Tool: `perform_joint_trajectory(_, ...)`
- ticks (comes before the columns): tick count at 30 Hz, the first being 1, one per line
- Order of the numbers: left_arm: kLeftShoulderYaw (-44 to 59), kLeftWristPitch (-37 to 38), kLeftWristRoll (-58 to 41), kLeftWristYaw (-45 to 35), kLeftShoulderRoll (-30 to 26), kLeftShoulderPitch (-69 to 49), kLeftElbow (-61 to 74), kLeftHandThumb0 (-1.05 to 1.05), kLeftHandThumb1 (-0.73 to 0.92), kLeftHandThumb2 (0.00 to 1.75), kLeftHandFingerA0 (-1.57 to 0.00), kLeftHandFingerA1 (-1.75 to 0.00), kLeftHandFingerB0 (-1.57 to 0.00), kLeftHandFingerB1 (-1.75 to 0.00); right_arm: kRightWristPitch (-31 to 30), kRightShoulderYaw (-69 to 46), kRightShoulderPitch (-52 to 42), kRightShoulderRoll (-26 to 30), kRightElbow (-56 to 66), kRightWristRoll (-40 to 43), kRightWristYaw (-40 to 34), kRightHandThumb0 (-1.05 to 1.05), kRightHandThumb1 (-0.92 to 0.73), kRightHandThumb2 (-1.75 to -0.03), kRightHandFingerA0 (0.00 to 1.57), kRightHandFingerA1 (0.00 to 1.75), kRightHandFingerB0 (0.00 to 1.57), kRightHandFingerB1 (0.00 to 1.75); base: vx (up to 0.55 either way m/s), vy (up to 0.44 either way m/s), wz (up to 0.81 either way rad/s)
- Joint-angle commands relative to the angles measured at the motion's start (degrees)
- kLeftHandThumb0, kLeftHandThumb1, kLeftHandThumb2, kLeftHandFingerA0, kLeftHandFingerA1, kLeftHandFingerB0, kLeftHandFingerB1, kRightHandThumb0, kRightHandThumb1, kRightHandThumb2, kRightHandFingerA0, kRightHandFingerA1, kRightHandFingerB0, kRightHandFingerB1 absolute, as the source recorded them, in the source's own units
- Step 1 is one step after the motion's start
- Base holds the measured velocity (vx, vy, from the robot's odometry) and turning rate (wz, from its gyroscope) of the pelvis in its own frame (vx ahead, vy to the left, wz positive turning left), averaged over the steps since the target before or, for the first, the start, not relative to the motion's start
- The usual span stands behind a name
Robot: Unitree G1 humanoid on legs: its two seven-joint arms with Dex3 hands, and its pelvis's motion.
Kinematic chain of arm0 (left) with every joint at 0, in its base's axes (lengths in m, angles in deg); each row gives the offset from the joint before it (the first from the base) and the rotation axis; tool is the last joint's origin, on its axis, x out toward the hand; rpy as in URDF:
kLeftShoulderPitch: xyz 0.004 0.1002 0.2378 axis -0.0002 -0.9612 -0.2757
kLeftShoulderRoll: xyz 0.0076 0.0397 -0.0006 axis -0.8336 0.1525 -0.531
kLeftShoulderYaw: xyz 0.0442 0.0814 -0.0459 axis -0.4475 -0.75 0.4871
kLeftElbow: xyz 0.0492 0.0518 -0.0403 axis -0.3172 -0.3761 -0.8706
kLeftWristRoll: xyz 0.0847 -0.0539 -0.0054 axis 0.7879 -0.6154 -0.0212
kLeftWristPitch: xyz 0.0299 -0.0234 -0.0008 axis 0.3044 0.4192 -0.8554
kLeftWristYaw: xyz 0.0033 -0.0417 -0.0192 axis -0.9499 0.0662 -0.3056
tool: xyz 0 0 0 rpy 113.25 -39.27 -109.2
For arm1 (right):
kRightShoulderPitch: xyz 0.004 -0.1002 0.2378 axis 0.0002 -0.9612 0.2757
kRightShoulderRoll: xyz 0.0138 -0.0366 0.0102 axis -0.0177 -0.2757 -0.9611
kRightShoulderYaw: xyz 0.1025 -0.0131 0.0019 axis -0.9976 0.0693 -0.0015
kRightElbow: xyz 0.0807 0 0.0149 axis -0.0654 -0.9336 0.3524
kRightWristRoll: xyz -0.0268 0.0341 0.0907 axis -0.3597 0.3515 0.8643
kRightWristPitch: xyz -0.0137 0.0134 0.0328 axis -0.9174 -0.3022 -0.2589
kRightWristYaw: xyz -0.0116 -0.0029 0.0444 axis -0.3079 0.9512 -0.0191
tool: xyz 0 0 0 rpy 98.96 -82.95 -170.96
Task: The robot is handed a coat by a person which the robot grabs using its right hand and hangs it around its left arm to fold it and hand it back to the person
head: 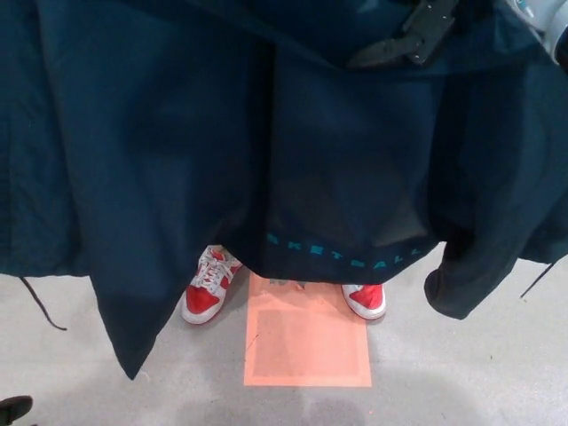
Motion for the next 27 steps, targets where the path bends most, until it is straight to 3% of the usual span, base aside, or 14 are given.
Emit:
perform_joint_trajectory(1,1.2,3.8,-1.5,-2.9,-0.5,-1.3,-0.4,-0.59,0.90,0.67,-0.19,-0.31,-0.25,-0.31,1.6,-4.5,-6.9,1.0,4.2,-7.2,-21.3,-0.53,-0.92,-0.71,0.40,0.39,0.57,0.42,0.00,0.000,0.00)
perform_joint_trajectory(2,1.4,3.3,-1.6,-2.4,-0.3,-1.3,-0.5,-0.66,0.87,0.67,-0.19,-0.30,-0.21,-0.30,3.3,-7.1,-7.8,1.2,4.0,-5.1,-22.3,-0.37,-0.74,-1.10,0.53,0.63,0.38,0.55,0.00,0.000,0.00)
perform_joint_trajectory(3,1.4,3.9,-1.6,-2.6,-0.3,-1.4,-0.4,-0.34,0.57,1.11,0.00,-0.48,0.00,-0.46,6.7,-7.7,-8.3,1.8,3.9,-5.2,-23.8,-0.35,-0.87,-0.66,0.81,0.55,0.62,0.51,0.00,0.000,0.00)
perform_joint_trajectory(4,1.7,4.0,-1.9,-3.1,-0.1,-1.4,-0.5,-0.74,0.68,1.00,-0.07,-0.40,-0.07,-0.39,7.2,-9.2,-8.8,1.5,3.5,-4.6,-26.4,-0.34,-0.84,-0.64,1.03,0.62,0.86,0.62,0.00,0.000,0.00)
perform_joint_trajectory(6,2.0,4.0,-2.2,-3.1,0.0,-1.4,-0.4,-0.68,0.86,0.66,-0.14,-0.28,-0.13,-0.26,7.4,-10.7,-9.3,1.2,3.4,-4.5,-28.3,-0.38,-0.87,-0.68,0.86,0.55,0.76,0.54,0.00,0.000,0.00)
perform_joint_trajectory(7,2.5,4.0,-2.6,-3.1,0.3,-1.3,-0.3,-0.75,0.65,0.98,-0.10,-0.44,-0.03,-0.39,8.5,-12.4,-9.5,1.0,3.2,-3.9,-31.1,-0.38,-0.90,-0.67,0.90,0.58,0.80,0.59,0.00,0.000,0.00)
perform_joint_trajectory(15,0.8,5.2,-0.6,-4.1,-0.3,-1.0,0.2,-0.35,0.57,1.11,0.00,-0.47,0.00,-0.47,9.4,-18.1,-2.7,-1.0,1.1,-4.0,-40.0,-0.35,-0.89,-0.66,0.95,0.87,0.86,0.78,0.00,0.000,0.00)
perform_joint_trajectory(17,0.0,3.7,0.2,-3.4,-0.5,-0.4,0.3,-0.69,0.89,0.67,-0.22,-0.33,-0.19,-0.31,10.8,-19.2,-1.4,-0.9,0.3,-4.3,-42.9,-0.34,-0.90,-0.66,0.91,1.00,0.86,0.76,0.00,0.000,0.00)
perform_joint_trajectory(18,0.2,3.6,-0.1,-3.9,-0.4,0.0,0.7,-0.32,0.64,1.14,0.00,-0.47,0.00,-0.47,11.9,-19.6,0.8,-0.8,-0.9,-5.0,-45.1,-0.26,-0.68,-1.11,0.93,0.90,0.75,0.80,0.00,0.000,0.00)
perform_joint_trajectory(20,0.4,4.4,-0.5,-4.5,-0.3,0.0,1.0,-0.32,0.64,1.14,0.00,-0.47,0.00,-0.47,12.8,-19.8,2.7,-0.8,-1.9,-5.9,-46.7,-0.26,-0.68,-1.11,0.93,0.90,0.75,0.80,0.00,0.000,0.00)
perform_joint_trajectory(21,0.6,4.4,-0.7,-4.6,-0.2,0.0,1.1,-0.62,0.90,0.67,-0.20,-0.33,-0.17,-0.31,12.7,-19.9,3.1,-0.9,-2.1,-6.1,-47.2,-0.34,-0.90,-0.66,1.05,0.86,0.84,0.78,0.00,0.000,0.00)
perform_joint_trajectory(22,0.9,4.5,-1.1,-4.8,-0.1,0.0,1.1,-0.62,0.90,0.67,-0.20,-0.33,-0.17,-0.31,12.6,-20.2,3.7,-1.0,-2.4,-6.3,-47.9,-0.34,-0.90,-0.66,1.05,0.86,0.84,0.78,0.00,0.000,0.00)
perform_joint_trajectory(24,1.3,5.9,-1.5,-4.7,0.0,-0.2,1.8,-0.68,0.85,0.65,-0.24,-0.34,-0.21,-0.32,14.8,-19.6,5.4,-1.2,-3.2,-8.6,-55.0,-0.23,-0.79,-0.65,0.94,1.46,0.74,1.30,0.00,0.000,0.00)
perform_joint_trajectory(27,1.2,5.9,-1.5,-4.6,0.2,-0.1,2.2,-0.69,0.84,0.65,-0.25,-0.34,-0.20,-0.31,13.4,-21.4,6.3,-2.2,-3.9,-7.3,-56.5,-0.32,-0.86,-0.65,1.00,1.11,0.82,1.00,0.00,0.000,0.00)
